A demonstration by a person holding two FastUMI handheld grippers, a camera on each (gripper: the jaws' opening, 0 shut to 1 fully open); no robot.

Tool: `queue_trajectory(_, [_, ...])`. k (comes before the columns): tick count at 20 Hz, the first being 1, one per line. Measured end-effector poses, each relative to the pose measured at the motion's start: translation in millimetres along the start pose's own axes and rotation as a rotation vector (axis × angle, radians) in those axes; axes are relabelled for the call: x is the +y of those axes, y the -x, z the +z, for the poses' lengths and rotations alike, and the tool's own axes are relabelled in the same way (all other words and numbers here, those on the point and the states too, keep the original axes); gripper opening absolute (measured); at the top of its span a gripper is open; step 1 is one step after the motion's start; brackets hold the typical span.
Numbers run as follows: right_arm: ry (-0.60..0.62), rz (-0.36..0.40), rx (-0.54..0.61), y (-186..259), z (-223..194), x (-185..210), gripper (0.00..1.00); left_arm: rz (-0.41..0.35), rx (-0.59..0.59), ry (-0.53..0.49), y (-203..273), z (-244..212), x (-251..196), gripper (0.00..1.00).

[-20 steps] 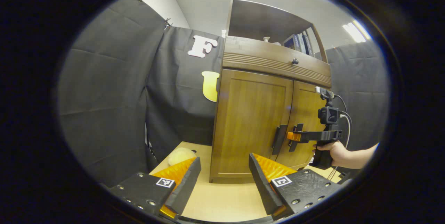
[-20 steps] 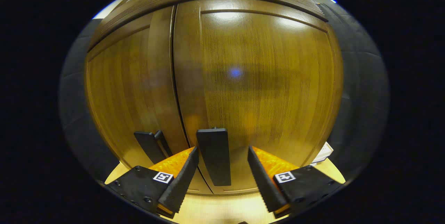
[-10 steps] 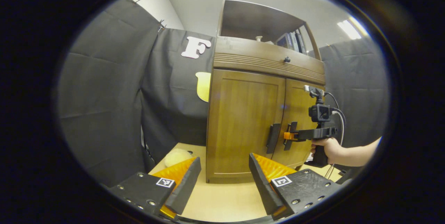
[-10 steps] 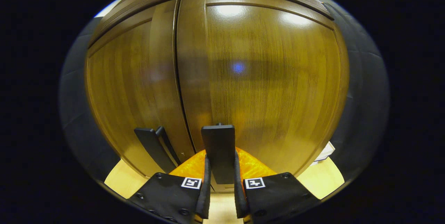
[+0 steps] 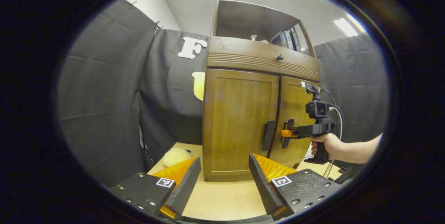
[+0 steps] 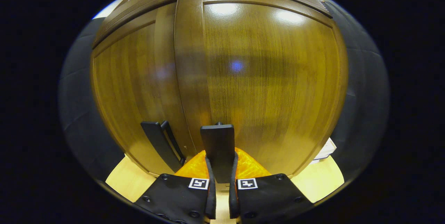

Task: Open the right door of the double-door shoe cabinet with the right hand, and open the left door with the left hand.

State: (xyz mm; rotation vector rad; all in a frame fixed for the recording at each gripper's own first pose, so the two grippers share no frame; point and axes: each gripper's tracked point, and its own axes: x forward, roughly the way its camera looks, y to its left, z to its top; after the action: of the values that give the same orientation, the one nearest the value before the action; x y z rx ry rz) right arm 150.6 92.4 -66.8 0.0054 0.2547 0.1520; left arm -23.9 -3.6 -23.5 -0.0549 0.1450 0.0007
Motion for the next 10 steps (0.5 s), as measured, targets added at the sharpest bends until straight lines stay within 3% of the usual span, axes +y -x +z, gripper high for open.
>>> queue_trajectory(5, [0.016, 0.032, -0.020, 32, -14, -10, 0.16, -0.022, 0.012, 0.013, 2, 0, -1, 0.85])
queue_trajectory(10, [0.017, 0.012, -0.032, 79, -23, -35, 0.16, -0.063, 0.029, 0.050, 4, 8, -3, 0.85])
